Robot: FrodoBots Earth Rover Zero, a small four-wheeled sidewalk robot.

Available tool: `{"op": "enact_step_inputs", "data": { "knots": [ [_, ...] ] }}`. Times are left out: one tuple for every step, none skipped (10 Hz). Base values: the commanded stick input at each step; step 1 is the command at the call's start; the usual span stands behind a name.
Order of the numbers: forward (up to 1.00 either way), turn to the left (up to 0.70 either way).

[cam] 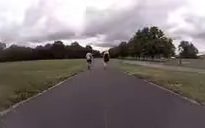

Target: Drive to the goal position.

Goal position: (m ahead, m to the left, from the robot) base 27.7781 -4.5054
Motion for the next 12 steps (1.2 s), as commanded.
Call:
{"op": "enact_step_inputs", "data": {
  "knots": [
    [0.7, 0.0],
    [0.7, 0.0],
    [0.7, 0.0],
    [0.7, 0.0],
    [0.7, 0.0],
    [0.7, 0.0],
    [0.7, 0.0],
    [0.7, 0.0],
    [0.7, 0.0],
    [0.7, 0.0],
    [0.7, 0.0],
    [0.7, 0.0]
  ]
}}
